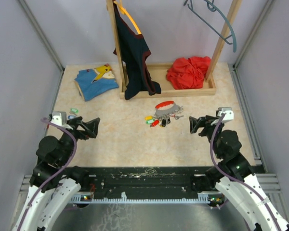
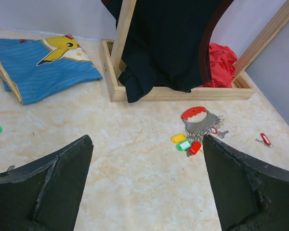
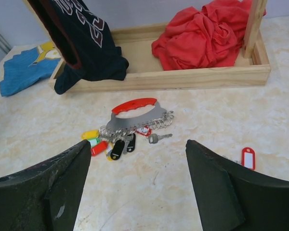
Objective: Put the keys on the keyring
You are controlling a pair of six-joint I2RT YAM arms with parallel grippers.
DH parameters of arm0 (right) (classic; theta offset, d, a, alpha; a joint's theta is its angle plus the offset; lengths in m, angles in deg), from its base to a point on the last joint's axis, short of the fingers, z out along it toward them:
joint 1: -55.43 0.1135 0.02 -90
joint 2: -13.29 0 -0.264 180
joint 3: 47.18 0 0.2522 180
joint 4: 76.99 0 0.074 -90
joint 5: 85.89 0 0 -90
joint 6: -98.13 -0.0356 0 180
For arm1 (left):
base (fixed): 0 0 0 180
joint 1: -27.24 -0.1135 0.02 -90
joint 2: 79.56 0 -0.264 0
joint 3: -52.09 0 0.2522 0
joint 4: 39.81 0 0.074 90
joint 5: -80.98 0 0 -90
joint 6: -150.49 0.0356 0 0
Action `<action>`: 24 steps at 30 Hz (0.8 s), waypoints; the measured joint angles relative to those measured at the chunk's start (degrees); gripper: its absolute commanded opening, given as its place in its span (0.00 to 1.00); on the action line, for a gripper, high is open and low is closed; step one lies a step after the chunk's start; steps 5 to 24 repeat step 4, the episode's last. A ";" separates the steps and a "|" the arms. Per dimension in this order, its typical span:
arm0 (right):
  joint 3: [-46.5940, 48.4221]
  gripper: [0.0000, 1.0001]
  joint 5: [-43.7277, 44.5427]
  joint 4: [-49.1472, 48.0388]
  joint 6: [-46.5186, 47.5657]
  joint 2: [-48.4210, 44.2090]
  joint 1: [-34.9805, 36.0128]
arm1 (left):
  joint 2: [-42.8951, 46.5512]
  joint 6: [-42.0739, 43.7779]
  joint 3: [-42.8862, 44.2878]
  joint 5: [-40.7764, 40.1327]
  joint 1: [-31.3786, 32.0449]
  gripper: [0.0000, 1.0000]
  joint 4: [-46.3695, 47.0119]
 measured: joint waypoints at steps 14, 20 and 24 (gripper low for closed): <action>0.00 0.81 -0.24 0.00 0.02 0.20 0.00 | 0.00 0.68 0.00 0.61 -0.24 1.00 0.04; 0.00 0.81 -0.24 0.00 0.02 0.20 0.00 | 0.00 0.68 0.00 0.61 -0.24 1.00 0.04; 0.00 0.81 -0.24 0.00 0.02 0.20 0.00 | 0.00 0.68 0.00 0.61 -0.24 1.00 0.04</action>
